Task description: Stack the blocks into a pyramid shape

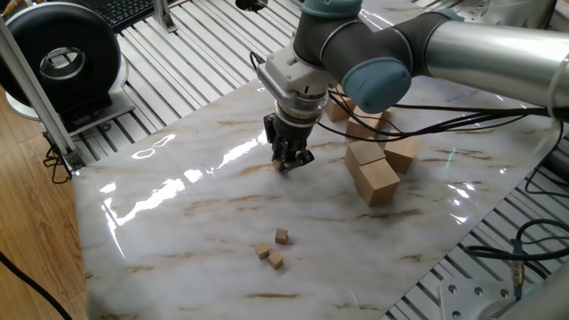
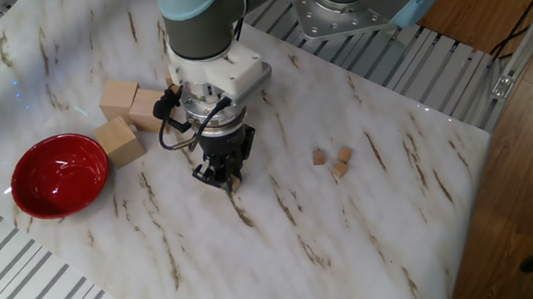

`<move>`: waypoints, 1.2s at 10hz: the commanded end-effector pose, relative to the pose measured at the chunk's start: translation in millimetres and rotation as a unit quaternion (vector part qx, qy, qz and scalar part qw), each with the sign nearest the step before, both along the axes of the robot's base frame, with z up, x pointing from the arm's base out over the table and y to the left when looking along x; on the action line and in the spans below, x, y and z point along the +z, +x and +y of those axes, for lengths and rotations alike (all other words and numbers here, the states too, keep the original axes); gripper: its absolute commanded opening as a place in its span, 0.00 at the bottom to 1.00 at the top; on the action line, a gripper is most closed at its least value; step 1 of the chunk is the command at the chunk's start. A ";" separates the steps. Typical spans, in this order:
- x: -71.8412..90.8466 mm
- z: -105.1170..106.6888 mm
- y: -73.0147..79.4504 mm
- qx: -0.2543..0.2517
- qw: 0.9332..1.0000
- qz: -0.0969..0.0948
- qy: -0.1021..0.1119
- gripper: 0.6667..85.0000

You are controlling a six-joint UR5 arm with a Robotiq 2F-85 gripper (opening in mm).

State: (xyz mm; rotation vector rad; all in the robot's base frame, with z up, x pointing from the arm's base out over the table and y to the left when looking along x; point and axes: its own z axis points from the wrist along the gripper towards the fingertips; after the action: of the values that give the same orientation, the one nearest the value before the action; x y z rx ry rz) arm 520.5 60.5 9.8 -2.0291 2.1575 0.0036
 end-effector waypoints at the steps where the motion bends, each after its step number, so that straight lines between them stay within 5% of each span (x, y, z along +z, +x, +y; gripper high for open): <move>1: 0.2 4.5 -0.7 -0.003 1.000 0.000 0.010 0.21; 12: -2.7 8.9 -2.1 0.009 1.000 0.001 0.017 0.43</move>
State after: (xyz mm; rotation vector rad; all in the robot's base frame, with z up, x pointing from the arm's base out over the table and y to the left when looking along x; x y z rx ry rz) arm 518.4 67.6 5.7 -2.0407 2.1275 0.0279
